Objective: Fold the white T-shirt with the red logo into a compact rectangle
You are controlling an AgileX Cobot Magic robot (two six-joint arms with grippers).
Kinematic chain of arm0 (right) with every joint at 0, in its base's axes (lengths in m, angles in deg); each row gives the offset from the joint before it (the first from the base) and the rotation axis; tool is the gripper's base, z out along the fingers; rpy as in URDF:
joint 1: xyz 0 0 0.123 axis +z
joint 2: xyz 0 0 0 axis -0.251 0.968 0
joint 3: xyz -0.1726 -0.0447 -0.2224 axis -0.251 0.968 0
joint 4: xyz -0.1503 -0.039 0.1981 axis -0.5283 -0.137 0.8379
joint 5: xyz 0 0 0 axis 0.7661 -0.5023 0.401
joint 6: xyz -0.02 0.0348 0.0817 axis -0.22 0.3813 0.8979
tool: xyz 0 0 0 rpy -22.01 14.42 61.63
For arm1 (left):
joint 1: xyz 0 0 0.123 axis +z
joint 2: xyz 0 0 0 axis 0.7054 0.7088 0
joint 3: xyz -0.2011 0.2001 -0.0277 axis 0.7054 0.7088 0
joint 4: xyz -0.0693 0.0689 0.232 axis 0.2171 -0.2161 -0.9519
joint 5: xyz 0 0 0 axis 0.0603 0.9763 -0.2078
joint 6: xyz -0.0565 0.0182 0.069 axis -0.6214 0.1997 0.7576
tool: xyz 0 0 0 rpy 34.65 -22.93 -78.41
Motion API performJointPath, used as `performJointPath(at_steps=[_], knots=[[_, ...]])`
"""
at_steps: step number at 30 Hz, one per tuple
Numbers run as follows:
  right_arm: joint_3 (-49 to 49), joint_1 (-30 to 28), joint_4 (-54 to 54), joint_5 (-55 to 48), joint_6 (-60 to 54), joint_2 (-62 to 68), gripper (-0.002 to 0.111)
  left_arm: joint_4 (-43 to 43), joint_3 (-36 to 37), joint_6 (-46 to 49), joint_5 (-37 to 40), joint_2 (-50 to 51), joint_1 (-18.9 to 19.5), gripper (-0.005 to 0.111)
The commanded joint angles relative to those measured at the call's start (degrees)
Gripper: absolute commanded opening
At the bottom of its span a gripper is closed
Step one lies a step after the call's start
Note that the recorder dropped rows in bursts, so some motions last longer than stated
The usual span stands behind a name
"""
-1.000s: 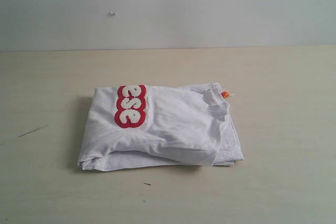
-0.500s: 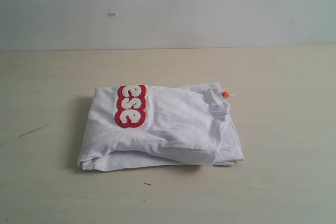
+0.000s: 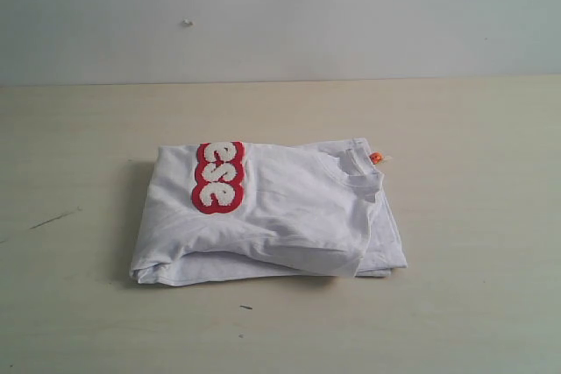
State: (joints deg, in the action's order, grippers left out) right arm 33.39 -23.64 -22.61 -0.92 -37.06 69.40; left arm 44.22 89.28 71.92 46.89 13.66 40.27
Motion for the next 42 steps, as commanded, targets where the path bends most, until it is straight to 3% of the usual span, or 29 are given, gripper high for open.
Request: performJointPath(at_steps=[1,8,16,29,42], knots=[[0.14,-0.35,-5.17,2.37,7.38,-0.41,0.000,0.50,0.20,-0.52,-0.73,-0.31,0.13,0.000],[0.29,-0.35,-20.61,3.35,24.91,-0.41,0.000,0.50,0.20,-0.52,-0.73,-0.31,0.13,0.000],[6.69,-0.35,-23.80,7.17,30.59,-0.41,0.000,0.50,0.20,-0.52,-0.73,-0.31,0.13,0.000],[14.44,-0.35,-25.56,11.84,27.76,-0.41,0.000,0.50,0.20,-0.52,-0.73,-0.31,0.13,0.000],[25.62,-0.35,-24.66,24.08,25.55,-0.41,0.000,0.50,0.20,-0.52,-0.73,-0.31,0.13,0.000]])
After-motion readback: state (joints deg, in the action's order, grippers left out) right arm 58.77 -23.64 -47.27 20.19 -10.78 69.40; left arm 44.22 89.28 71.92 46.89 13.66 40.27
